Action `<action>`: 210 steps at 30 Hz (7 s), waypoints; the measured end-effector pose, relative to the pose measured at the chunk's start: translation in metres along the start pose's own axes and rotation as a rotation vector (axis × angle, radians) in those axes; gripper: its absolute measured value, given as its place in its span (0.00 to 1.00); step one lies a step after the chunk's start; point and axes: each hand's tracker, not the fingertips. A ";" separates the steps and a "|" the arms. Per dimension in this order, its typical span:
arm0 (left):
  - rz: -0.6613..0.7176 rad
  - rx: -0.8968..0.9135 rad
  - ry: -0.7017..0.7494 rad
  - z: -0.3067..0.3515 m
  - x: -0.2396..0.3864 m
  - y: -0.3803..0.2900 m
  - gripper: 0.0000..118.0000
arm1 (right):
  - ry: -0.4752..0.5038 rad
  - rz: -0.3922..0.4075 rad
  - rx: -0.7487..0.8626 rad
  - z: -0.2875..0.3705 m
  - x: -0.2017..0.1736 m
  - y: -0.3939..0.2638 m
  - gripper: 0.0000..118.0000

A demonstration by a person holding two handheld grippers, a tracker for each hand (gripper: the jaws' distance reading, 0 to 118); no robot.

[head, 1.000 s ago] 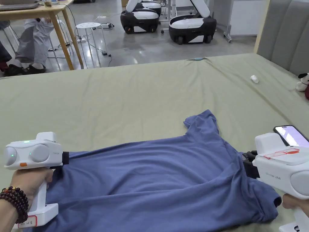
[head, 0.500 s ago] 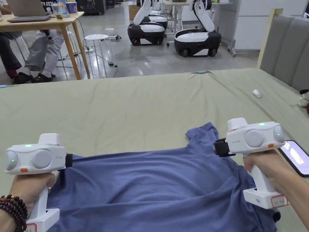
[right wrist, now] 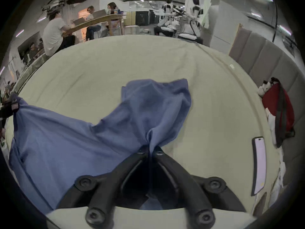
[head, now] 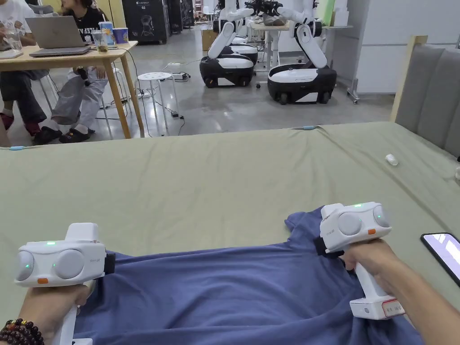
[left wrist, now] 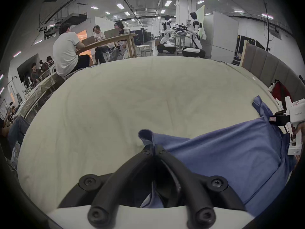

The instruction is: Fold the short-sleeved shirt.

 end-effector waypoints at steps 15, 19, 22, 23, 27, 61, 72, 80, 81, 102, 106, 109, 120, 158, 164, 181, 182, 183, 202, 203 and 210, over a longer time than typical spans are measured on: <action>0.008 0.086 -0.045 0.127 -0.019 -0.066 0.01 | -0.007 0.068 0.167 0.131 0.002 -0.076 0.03; 0.016 0.093 -0.052 0.161 -0.021 -0.100 0.01 | -0.001 0.075 0.203 0.171 -0.006 -0.123 0.03; 0.028 0.102 -0.068 0.181 -0.022 -0.126 0.01 | 0.004 0.081 0.216 0.185 -0.008 -0.157 0.03; 0.026 0.103 -0.070 0.185 -0.022 -0.134 0.01 | 0.006 0.083 0.216 0.187 -0.009 -0.167 0.03; 0.010 0.068 -0.074 0.187 -0.018 -0.169 0.01 | 0.001 0.099 0.164 0.186 -0.016 -0.207 0.03; 0.026 0.133 0.007 0.206 -0.021 -0.181 0.00 | -0.013 0.075 0.319 0.229 -0.044 -0.217 0.00; 0.219 0.110 -0.188 0.185 -0.063 -0.184 0.96 | 0.021 0.099 0.300 0.218 -0.047 -0.213 0.00; 0.426 0.063 -0.400 0.145 -0.088 -0.195 0.95 | 0.052 0.090 0.273 0.201 -0.049 -0.210 0.00; 0.431 0.050 -0.417 0.139 -0.087 -0.196 0.93 | 0.052 0.092 0.269 0.200 -0.050 -0.208 0.00; 0.192 0.083 -0.295 0.122 -0.038 -0.184 0.06 | 0.003 0.064 0.209 0.172 -0.051 -0.194 0.00; 0.249 0.071 -0.337 0.120 -0.050 -0.181 0.06 | 0.003 0.054 0.226 0.181 -0.056 -0.189 0.00; 0.278 0.099 -0.356 0.125 -0.065 -0.181 0.06 | 0.004 0.066 0.244 0.187 -0.064 -0.182 0.00; 0.337 0.160 -0.193 0.148 -0.161 -0.177 0.06 | 0.021 0.132 0.289 0.197 -0.102 -0.155 0.00; 0.196 0.024 -0.638 0.130 0.014 -0.151 1.00 | 0.048 0.079 0.267 0.183 -0.086 -0.160 0.00; 0.175 0.089 -0.525 0.154 -0.022 -0.152 0.82 | 0.059 0.110 0.283 0.185 -0.105 -0.148 0.00; 0.185 0.001 -0.528 0.129 -0.019 -0.155 0.00 | 0.144 0.108 0.268 0.174 -0.131 -0.159 0.00; 0.169 -0.012 -0.527 0.123 -0.011 -0.154 0.00 | 0.142 0.104 0.268 0.174 -0.128 -0.160 0.00; 0.163 -0.024 -0.537 0.118 -0.006 -0.154 0.00 | 0.141 0.101 0.269 0.175 -0.125 -0.161 0.00; 0.033 -0.063 -0.679 0.102 0.053 -0.140 0.00 | 0.113 0.070 0.258 0.180 -0.112 -0.171 0.00; 0.066 -0.032 -0.685 0.107 0.045 -0.140 0.00 | 0.115 0.070 0.258 0.180 -0.114 -0.170 0.00; 0.172 0.052 -0.614 0.142 -0.028 -0.147 0.00 | 0.146 0.088 0.265 0.172 -0.128 -0.162 0.00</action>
